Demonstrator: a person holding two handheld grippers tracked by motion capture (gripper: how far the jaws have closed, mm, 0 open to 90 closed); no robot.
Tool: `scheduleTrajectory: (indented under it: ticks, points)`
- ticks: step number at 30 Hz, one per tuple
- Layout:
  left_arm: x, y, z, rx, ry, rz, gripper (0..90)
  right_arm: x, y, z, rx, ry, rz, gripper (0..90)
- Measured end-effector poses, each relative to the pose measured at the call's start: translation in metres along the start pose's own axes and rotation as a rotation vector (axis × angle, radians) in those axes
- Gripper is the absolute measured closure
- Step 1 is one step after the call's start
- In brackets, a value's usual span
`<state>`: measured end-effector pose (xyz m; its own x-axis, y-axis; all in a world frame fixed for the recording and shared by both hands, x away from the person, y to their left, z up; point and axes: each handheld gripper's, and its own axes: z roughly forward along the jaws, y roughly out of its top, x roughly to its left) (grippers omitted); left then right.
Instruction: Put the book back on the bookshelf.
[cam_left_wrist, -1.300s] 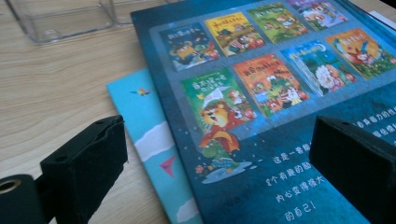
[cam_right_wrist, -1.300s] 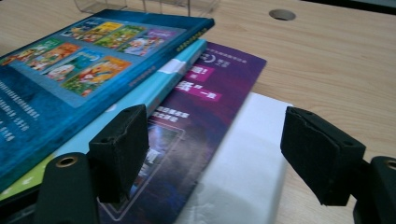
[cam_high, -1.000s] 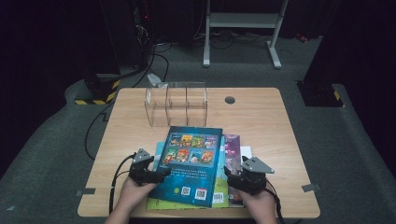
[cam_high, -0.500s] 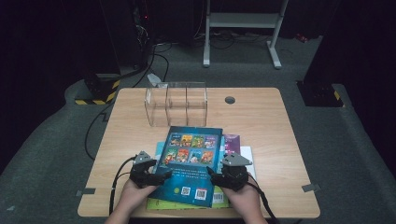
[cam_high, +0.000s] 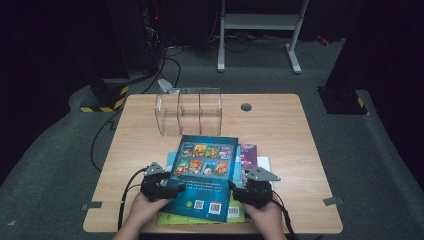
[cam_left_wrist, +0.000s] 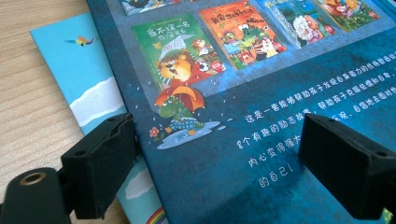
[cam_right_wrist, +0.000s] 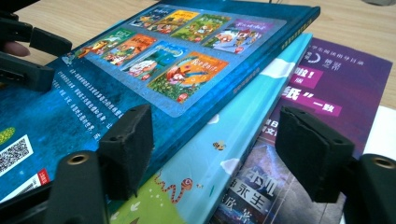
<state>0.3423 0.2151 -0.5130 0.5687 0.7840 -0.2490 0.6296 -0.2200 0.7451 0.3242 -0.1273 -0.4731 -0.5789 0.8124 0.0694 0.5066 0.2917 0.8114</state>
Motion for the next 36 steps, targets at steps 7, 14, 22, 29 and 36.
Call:
scheduleTrajectory:
  ticks: [7, 14, 22, 29, 36]
  points:
    - [-0.001, 0.000, 0.000, 0.003, 0.005, 0.006, 11.7, 0.000, 0.000, -0.002, -0.006, 0.013, 0.009, 25.8]
    - [-0.003, 0.001, -0.001, 0.009, 0.013, 0.016, 11.7, 0.000, 0.000, -0.002, -0.008, -0.003, 0.011, 23.2]
    - [-0.005, 0.001, -0.002, 0.013, 0.015, 0.026, 11.7, -0.001, 0.000, -0.002, -0.010, -0.009, 0.013, 23.6]
    - [-0.010, 0.001, -0.001, 0.015, -0.002, 0.046, 11.8, -0.001, -0.001, -0.002, -0.006, -0.009, 0.020, 23.7]
    - [-0.014, 0.001, 0.000, 0.018, -0.018, 0.058, 11.7, -0.002, -0.002, -0.004, -0.001, -0.011, 0.016, 23.9]
